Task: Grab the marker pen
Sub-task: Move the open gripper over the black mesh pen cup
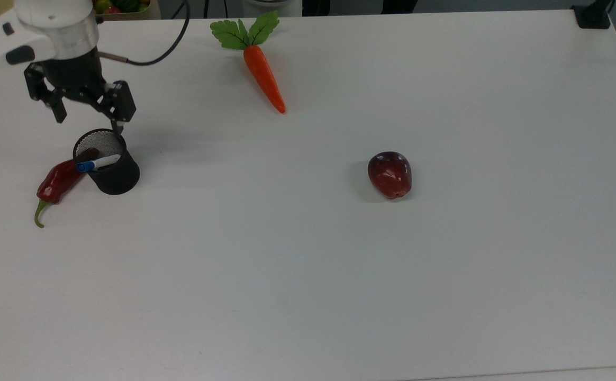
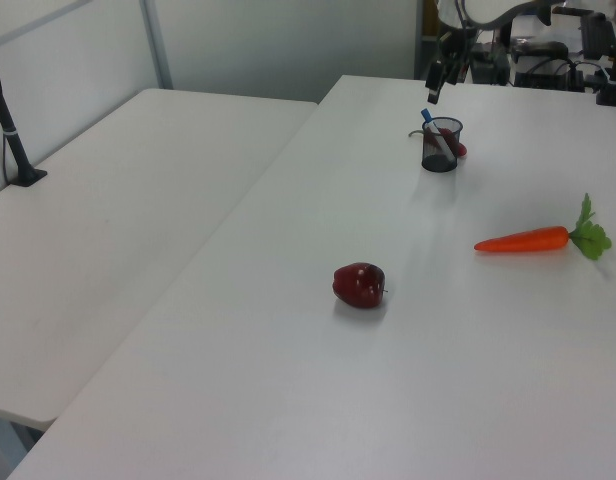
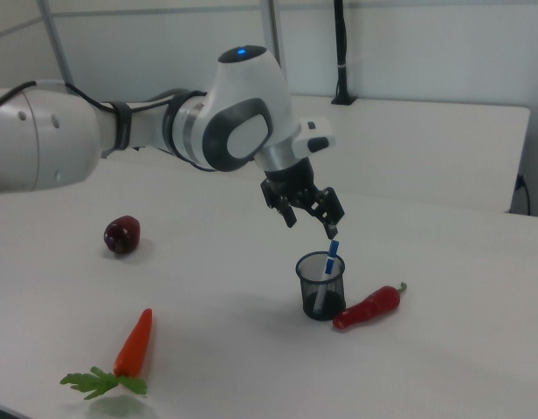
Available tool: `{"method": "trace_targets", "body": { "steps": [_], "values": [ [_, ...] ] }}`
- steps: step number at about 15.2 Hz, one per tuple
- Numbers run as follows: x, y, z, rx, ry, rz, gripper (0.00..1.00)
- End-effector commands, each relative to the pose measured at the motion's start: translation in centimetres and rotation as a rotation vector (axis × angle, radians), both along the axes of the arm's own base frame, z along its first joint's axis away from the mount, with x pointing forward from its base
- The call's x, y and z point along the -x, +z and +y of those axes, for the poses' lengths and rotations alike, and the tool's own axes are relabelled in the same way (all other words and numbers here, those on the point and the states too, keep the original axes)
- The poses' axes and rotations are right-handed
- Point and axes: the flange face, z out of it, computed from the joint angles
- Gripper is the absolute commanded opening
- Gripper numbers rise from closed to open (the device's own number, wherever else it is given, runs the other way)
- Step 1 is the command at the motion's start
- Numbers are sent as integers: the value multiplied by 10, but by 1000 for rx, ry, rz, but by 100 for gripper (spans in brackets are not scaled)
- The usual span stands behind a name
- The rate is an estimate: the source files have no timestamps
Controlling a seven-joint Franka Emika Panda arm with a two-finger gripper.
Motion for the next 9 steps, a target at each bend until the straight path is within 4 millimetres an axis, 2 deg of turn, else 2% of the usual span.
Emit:
{"method": "trace_targets", "body": {
  "steps": [1, 3, 9],
  "values": [
    [-7, -19, -17, 12, 19, -44, 96],
    [-12, -32, -20, 10, 16, -58, 88],
    [-19, -53, -24, 13, 14, -84, 49]
  ]
}}
